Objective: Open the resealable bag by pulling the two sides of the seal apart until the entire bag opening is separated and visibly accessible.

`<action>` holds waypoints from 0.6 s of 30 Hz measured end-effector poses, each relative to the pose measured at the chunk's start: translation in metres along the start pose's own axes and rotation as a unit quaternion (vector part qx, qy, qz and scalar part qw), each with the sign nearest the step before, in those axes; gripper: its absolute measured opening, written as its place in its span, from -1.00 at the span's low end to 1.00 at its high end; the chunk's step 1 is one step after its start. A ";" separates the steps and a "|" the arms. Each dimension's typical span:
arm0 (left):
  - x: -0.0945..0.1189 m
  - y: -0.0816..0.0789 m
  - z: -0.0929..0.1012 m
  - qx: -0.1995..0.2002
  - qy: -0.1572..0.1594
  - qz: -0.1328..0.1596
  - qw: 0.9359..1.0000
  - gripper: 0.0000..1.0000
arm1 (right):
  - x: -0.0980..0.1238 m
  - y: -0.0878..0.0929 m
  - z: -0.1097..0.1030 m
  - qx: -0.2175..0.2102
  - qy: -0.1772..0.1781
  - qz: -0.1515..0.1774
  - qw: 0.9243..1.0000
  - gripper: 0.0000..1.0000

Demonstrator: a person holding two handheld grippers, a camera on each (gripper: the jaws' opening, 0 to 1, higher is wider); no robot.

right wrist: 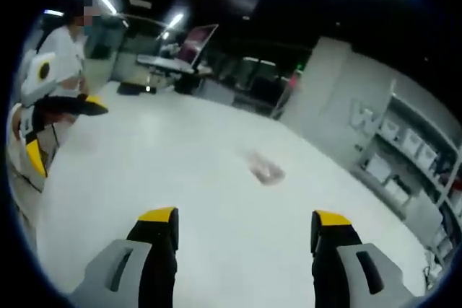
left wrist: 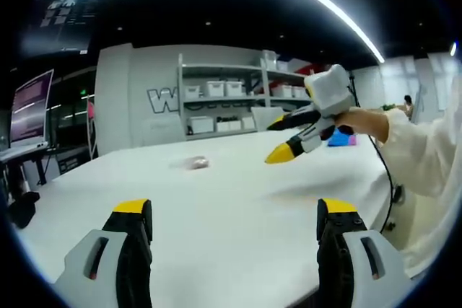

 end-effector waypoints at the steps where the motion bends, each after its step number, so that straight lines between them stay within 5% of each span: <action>1: 0.000 0.000 0.000 0.000 -0.001 0.000 1.000 0.87 | -0.002 0.000 0.001 -0.005 0.000 0.001 1.000 0.50; 18: 0.001 -0.002 0.000 -0.003 -0.002 0.000 1.000 0.87 | -0.020 -0.002 0.009 -0.029 0.014 0.009 0.999 0.47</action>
Point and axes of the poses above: the point that each gripper's makers call its tool centre point, and the gripper's own axes: x roughly backward along the fingers, z roughly to its right, y roughly out of its underside, the point moved 7 cm from there along x, roughly backward along the fingers, and after that the axes turned 4 degrees about -y, right-handed, at the moved point
